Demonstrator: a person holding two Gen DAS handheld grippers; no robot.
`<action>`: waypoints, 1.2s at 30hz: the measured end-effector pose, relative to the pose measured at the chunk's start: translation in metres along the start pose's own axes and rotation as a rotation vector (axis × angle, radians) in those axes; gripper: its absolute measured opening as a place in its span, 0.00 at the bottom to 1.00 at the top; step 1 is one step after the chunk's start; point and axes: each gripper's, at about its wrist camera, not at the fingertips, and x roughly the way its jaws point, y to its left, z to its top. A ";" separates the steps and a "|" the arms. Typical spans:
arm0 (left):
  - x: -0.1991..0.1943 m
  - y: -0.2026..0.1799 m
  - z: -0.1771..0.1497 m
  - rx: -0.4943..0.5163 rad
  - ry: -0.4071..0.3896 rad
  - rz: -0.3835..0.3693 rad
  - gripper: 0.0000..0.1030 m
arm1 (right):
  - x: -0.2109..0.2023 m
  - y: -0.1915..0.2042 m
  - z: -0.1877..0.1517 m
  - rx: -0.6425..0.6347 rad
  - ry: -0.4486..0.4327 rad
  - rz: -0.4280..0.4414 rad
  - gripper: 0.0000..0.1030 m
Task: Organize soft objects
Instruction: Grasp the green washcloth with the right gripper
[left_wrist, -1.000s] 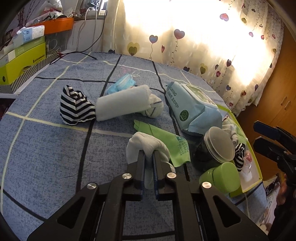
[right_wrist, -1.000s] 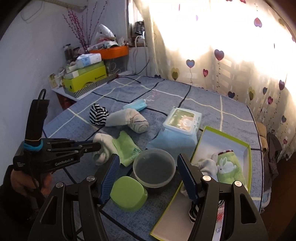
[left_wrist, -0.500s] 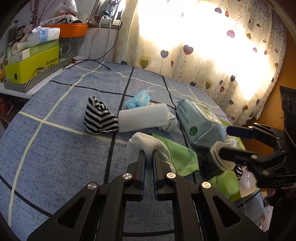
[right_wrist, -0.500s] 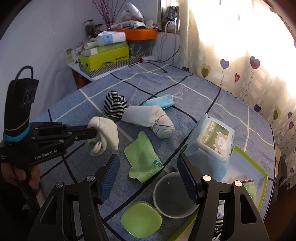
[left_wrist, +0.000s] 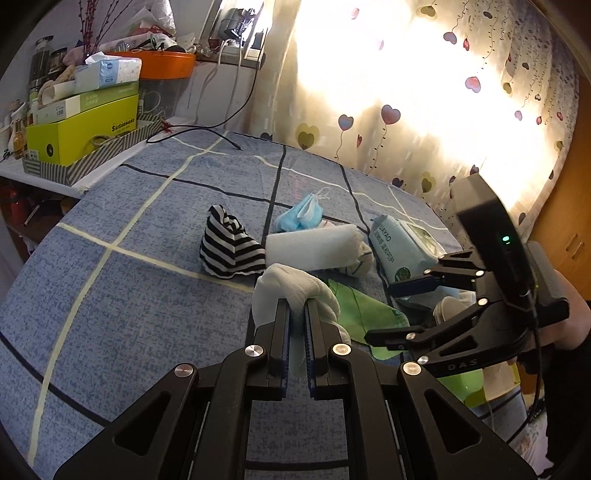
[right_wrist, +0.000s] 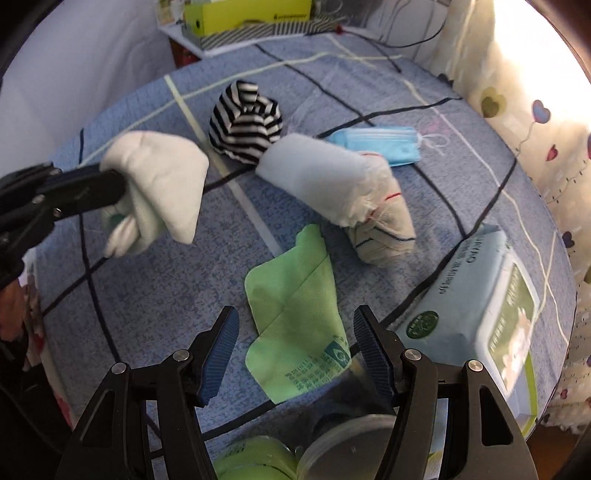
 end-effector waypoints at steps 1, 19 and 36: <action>0.000 0.001 0.001 0.000 -0.001 0.006 0.07 | 0.004 0.001 0.003 -0.011 0.019 -0.001 0.63; -0.009 0.000 0.008 -0.001 -0.033 0.061 0.07 | 0.012 0.004 0.009 -0.039 0.026 -0.018 0.11; -0.023 -0.019 0.013 0.029 -0.073 0.058 0.07 | -0.090 0.018 -0.019 0.110 -0.338 0.031 0.11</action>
